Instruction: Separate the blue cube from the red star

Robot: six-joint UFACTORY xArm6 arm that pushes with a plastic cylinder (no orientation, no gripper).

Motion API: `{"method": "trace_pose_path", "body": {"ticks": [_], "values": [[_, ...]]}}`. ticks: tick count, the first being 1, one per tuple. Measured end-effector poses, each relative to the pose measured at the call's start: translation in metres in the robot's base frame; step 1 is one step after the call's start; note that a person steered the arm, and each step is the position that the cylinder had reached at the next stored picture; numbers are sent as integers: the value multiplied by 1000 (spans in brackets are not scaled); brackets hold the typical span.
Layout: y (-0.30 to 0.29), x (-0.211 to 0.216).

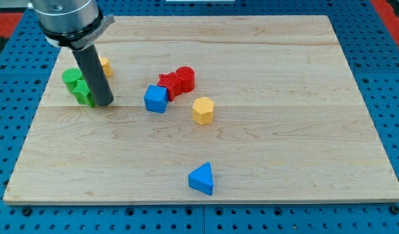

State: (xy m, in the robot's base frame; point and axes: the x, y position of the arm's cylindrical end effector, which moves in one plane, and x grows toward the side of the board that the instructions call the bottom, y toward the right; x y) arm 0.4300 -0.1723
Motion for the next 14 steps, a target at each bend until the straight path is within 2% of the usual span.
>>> {"method": "trace_pose_path", "body": {"ticks": [9,11,14], "values": [[41,-8],[96,-26],[121,38]]}}
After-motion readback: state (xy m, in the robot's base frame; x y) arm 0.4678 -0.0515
